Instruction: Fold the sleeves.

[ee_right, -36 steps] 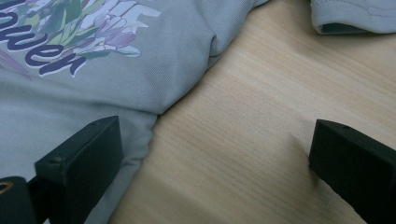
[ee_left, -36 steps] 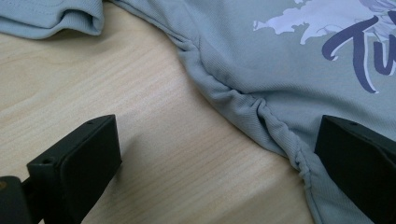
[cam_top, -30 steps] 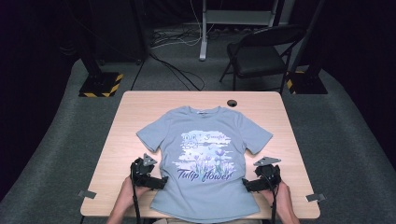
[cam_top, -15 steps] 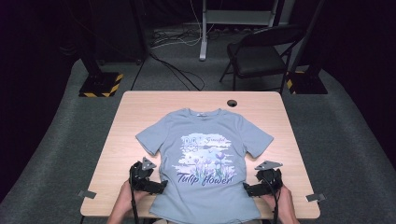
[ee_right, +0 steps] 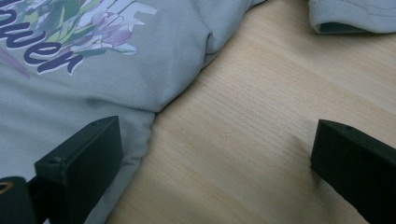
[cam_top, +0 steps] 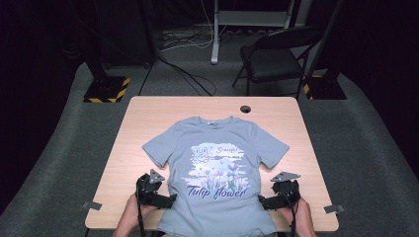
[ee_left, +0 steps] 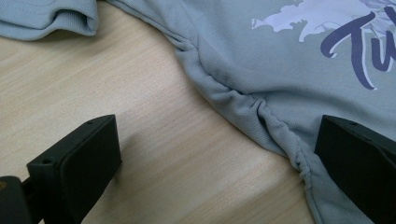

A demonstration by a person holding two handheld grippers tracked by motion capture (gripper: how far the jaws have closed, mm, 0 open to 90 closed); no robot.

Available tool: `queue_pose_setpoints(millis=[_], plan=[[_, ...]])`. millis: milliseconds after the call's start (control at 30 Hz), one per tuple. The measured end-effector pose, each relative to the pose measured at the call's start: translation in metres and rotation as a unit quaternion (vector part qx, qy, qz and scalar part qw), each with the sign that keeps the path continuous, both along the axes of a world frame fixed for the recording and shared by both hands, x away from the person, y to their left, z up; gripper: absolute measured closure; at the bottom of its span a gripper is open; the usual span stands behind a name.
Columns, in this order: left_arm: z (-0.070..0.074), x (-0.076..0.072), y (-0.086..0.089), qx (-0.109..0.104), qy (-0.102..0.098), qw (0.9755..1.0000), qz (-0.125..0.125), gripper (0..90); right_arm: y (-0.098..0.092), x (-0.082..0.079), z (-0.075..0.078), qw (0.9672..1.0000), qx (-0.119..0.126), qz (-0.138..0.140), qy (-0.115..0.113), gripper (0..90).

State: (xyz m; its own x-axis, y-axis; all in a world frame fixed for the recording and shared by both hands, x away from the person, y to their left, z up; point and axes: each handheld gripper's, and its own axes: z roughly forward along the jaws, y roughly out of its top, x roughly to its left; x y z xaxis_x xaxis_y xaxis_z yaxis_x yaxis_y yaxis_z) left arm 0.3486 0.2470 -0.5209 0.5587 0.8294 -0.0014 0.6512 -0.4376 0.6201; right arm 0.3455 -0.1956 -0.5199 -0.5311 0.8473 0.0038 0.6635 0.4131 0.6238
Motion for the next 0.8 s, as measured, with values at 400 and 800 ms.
queue_pose_setpoints(millis=[400, 800], plan=[[-0.0003, -0.0027, 0.0003, -0.002, 0.001, 1.0, 0.008, 0.2, -0.0015, 0.0003, -0.0015, 1.0, 0.004, 0.004, -0.005, 0.0], [0.0069, -0.0038, 0.0029, -0.008, -0.004, 0.9999, 0.011, 2.3, -0.0043, 0.0014, -0.0036, 0.9995, 0.023, 0.013, -0.018, 0.0]])
